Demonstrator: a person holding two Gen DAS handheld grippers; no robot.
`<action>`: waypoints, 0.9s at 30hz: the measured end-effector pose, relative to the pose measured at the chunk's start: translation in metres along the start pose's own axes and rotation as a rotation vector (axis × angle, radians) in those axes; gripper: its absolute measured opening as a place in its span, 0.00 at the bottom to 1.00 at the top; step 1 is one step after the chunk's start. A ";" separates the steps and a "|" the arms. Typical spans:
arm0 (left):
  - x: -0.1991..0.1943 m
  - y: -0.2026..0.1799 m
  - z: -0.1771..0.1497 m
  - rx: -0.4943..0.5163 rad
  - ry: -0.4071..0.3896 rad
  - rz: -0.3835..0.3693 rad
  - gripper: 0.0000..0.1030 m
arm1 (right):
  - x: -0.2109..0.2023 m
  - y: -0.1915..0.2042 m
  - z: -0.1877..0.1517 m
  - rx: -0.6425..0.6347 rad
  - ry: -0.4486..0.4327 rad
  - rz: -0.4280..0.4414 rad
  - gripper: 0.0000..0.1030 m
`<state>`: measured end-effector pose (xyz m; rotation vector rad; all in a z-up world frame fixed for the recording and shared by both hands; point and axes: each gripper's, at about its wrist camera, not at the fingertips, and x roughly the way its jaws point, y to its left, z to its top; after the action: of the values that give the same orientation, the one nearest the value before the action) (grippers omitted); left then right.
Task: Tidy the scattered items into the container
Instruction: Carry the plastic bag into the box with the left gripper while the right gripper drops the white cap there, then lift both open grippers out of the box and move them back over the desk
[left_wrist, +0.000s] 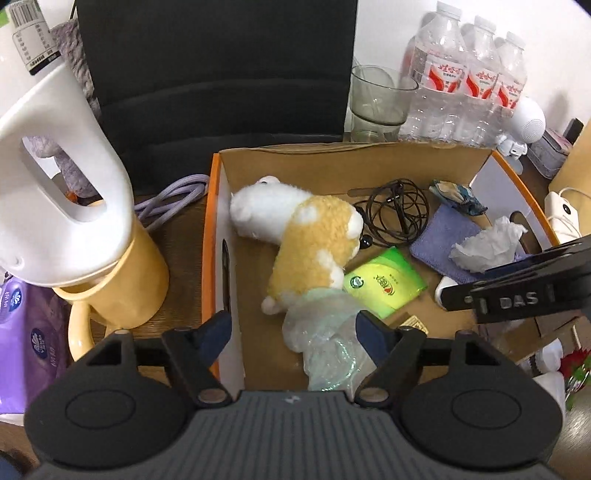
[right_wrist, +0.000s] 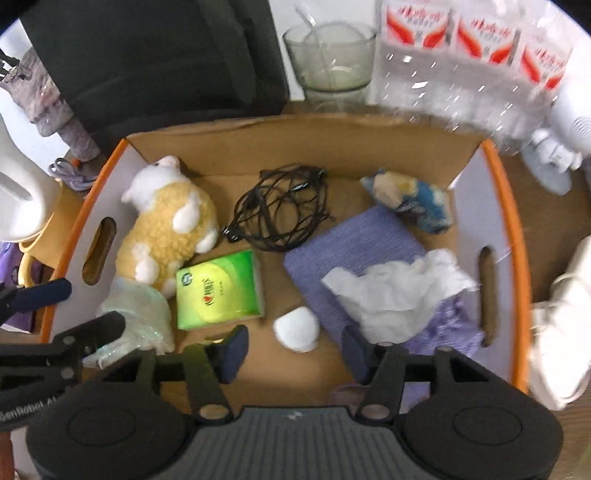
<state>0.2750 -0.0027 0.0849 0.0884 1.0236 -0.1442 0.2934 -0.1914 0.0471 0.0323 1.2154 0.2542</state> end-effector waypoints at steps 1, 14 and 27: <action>-0.002 0.001 0.003 -0.015 0.006 -0.004 0.77 | -0.006 -0.001 0.000 0.001 -0.005 -0.009 0.55; -0.065 -0.006 0.012 -0.084 -0.133 0.084 1.00 | -0.096 -0.017 0.001 0.046 -0.165 -0.011 0.75; -0.079 -0.021 -0.057 -0.140 -0.574 0.093 1.00 | -0.090 -0.001 -0.070 0.046 -0.591 -0.049 0.80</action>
<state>0.1835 -0.0097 0.1231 -0.0340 0.4535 -0.0088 0.1991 -0.2189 0.1057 0.1092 0.6329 0.1568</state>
